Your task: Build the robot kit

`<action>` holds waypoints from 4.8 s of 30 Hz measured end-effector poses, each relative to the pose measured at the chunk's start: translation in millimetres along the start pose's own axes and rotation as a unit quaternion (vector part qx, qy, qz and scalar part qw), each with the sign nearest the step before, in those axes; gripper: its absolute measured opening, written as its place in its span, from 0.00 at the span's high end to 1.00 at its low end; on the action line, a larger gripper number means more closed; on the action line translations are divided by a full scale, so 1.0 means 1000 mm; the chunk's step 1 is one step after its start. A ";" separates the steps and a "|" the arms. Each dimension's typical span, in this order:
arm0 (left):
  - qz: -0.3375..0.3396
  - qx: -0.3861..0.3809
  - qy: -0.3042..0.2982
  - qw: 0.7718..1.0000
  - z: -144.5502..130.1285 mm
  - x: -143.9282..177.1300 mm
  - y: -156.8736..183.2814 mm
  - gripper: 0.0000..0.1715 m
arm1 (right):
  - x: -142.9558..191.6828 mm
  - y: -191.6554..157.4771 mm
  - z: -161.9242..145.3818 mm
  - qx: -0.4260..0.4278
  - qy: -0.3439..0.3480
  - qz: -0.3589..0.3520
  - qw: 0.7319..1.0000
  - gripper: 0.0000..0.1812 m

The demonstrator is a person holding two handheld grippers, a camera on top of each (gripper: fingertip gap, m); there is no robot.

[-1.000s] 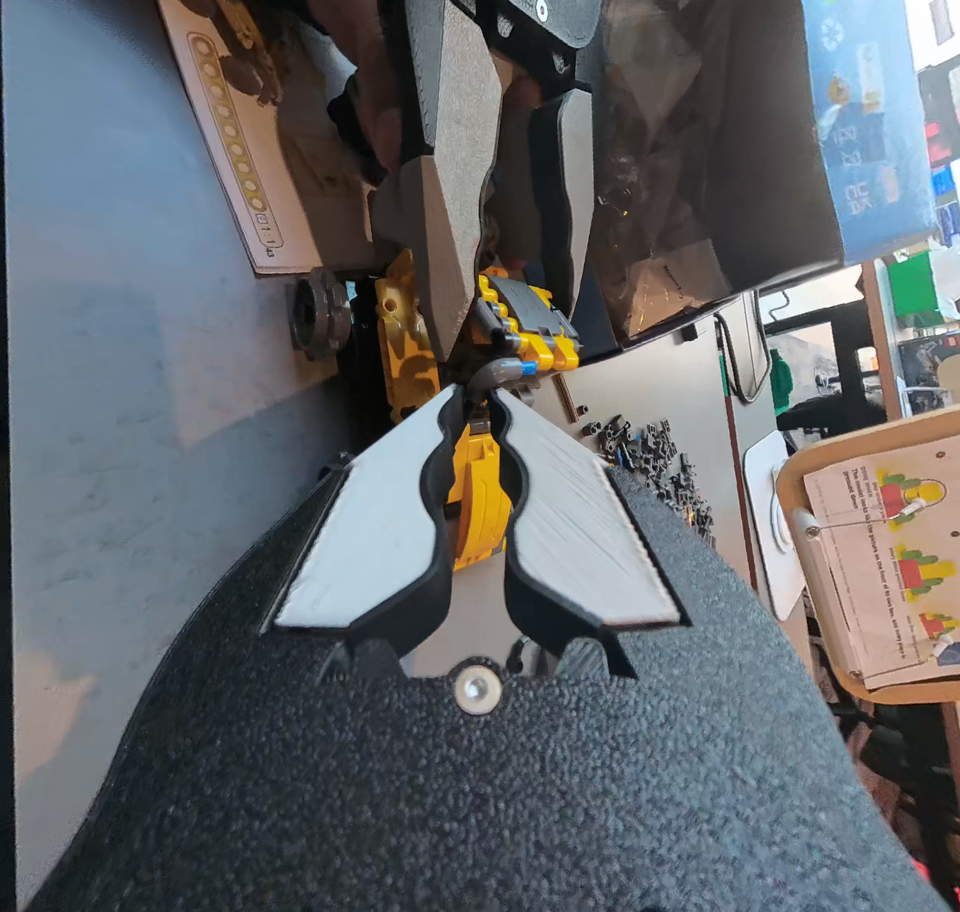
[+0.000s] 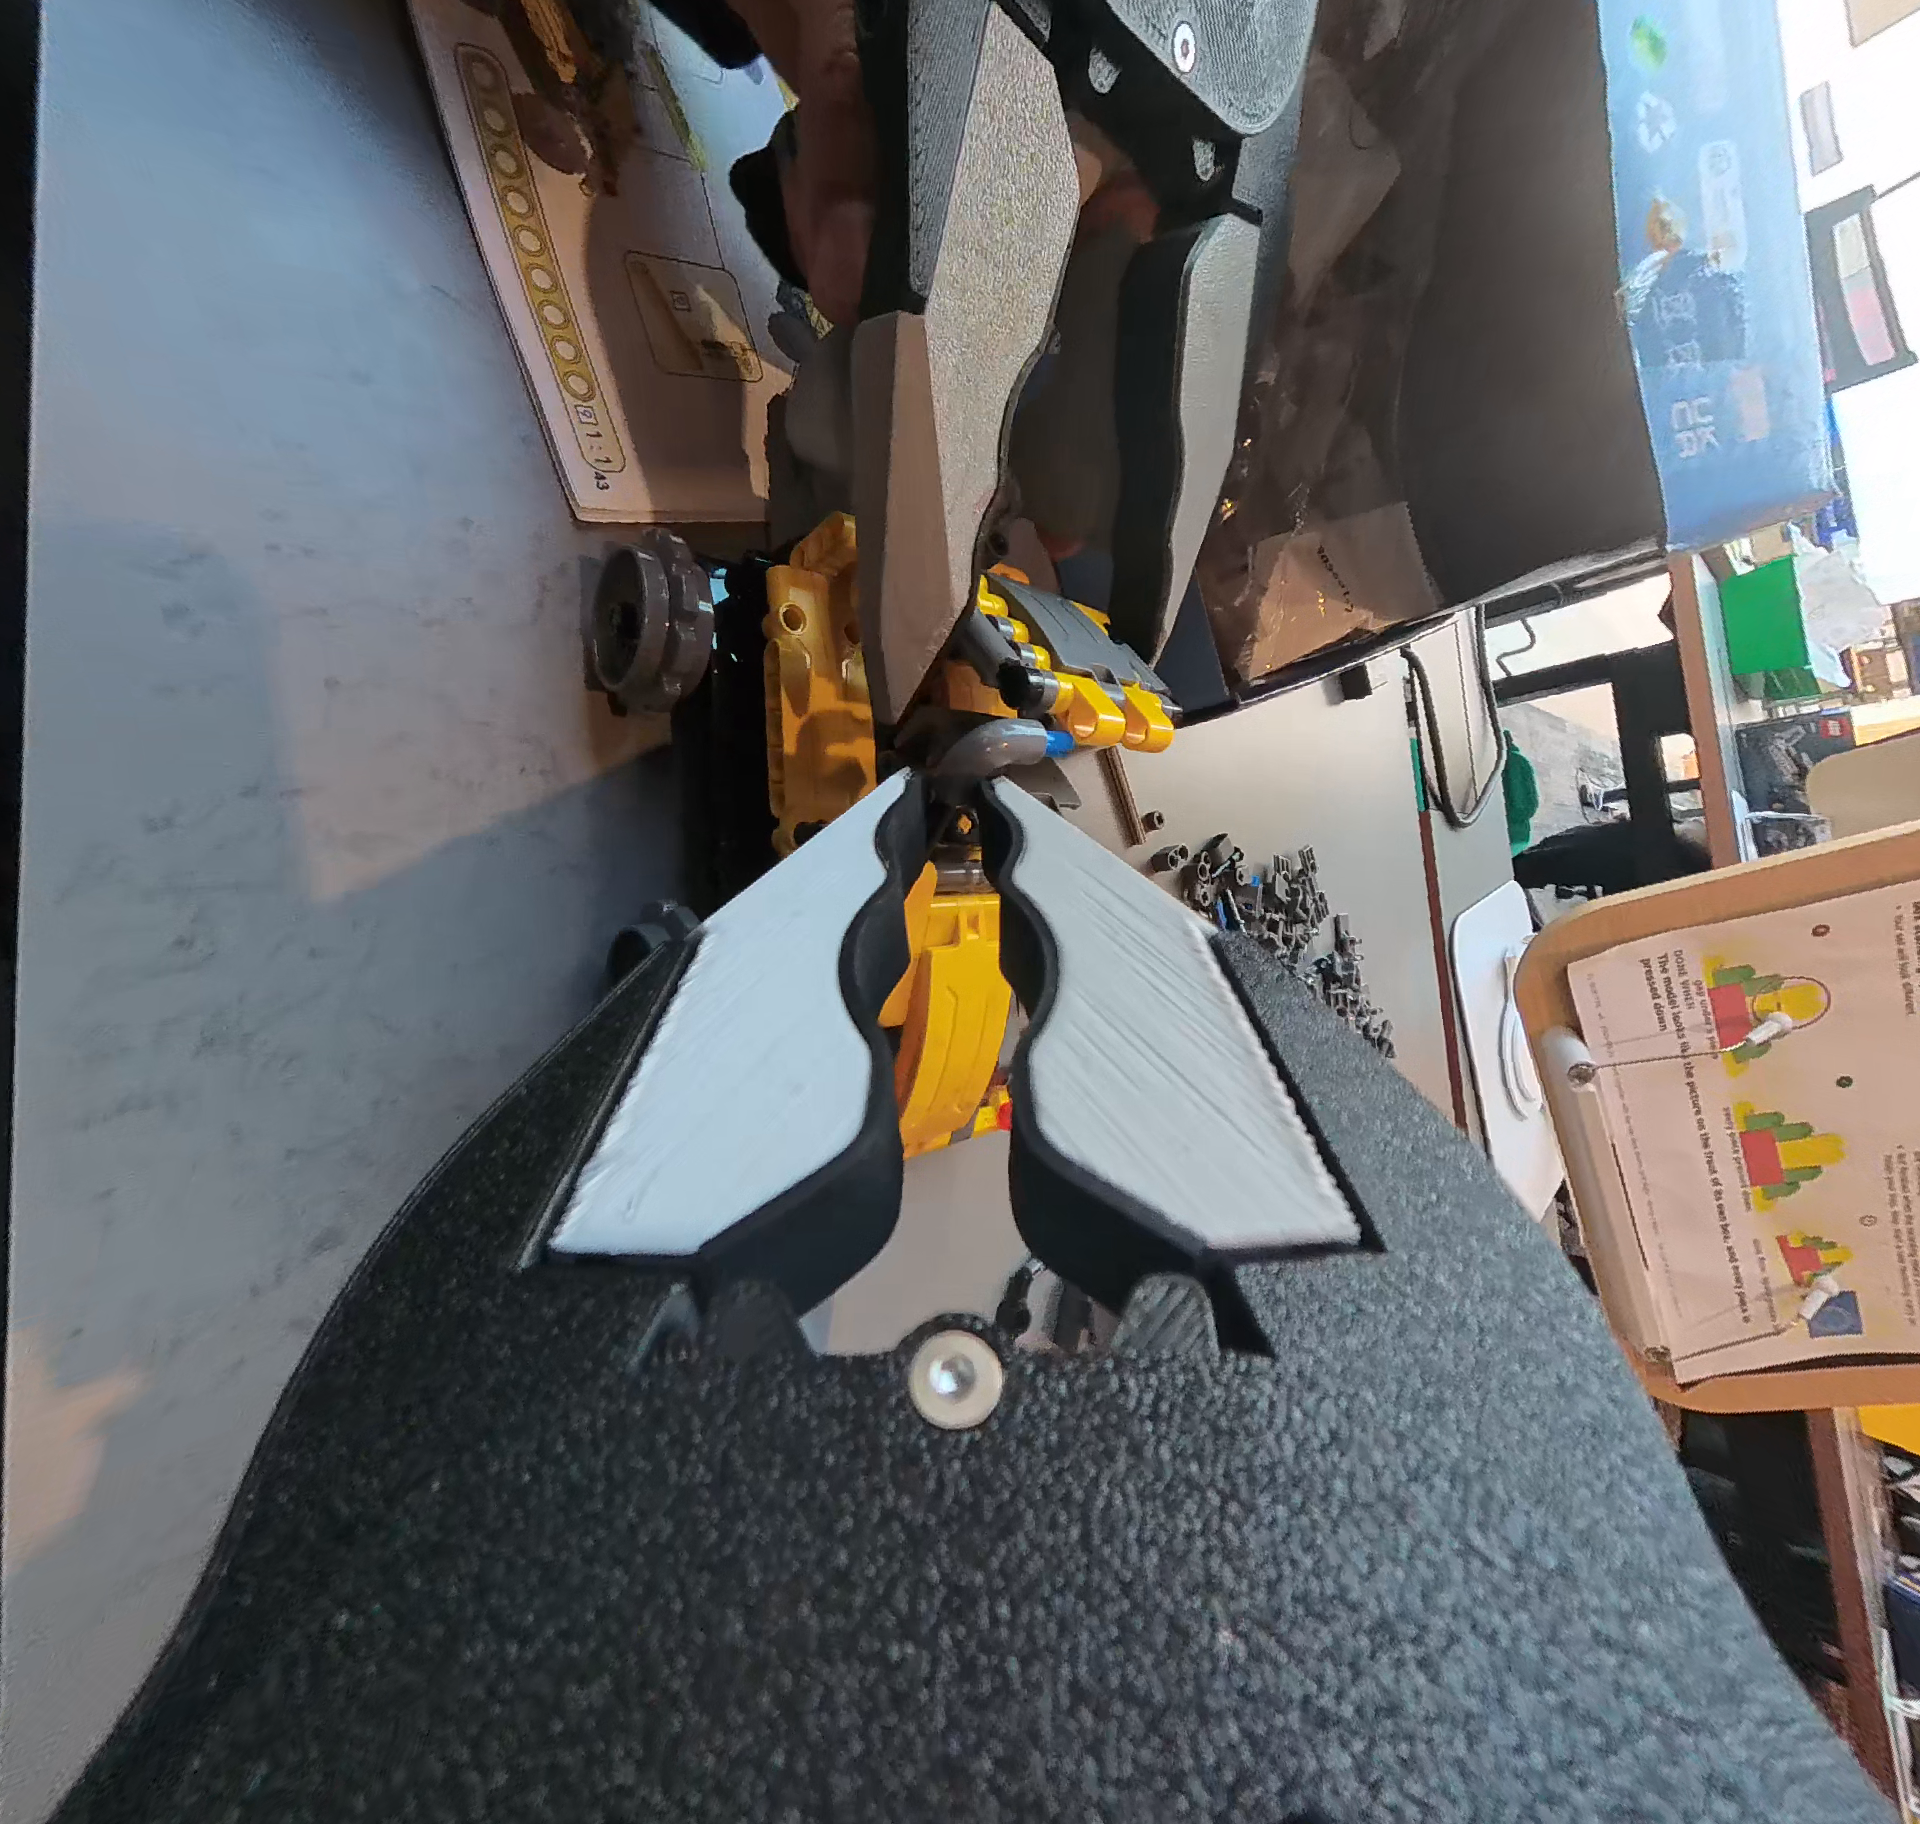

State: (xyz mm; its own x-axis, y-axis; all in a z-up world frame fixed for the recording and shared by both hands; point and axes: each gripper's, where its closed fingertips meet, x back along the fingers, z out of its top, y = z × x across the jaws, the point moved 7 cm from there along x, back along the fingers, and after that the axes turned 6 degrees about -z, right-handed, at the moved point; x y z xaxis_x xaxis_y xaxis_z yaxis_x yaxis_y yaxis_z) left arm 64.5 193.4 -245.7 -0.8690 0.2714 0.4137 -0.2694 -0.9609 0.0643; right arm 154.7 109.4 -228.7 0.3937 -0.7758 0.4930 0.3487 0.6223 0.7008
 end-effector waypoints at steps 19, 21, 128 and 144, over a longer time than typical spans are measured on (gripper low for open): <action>0.003 0.003 -0.035 0.999 0.007 -0.010 -0.002 0.63 | 0.006 0.002 -0.013 -0.049 0.041 -0.009 0.998 0.96; 0.002 0.003 -0.038 0.999 0.007 -0.010 -0.002 0.63 | 0.007 0.002 -0.014 -0.052 0.045 -0.012 0.998 0.96; -0.078 -0.061 -0.005 0.995 0.022 -0.019 -0.009 0.68 | -0.004 0.031 -0.039 -0.307 0.180 0.141 0.924 0.74; -0.061 -0.047 0.022 0.997 0.019 -0.018 -0.010 0.68 | -0.005 0.031 -0.039 -0.317 0.173 0.133 0.923 0.73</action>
State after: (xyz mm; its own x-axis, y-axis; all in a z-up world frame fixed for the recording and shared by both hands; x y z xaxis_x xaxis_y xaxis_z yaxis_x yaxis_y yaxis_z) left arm 90.5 197.5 -236.4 -0.8438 0.3901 0.3684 -0.4103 -0.9116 0.0256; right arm 196.5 136.7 -229.7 0.7469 -0.5747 0.3345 0.5843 0.8073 0.0823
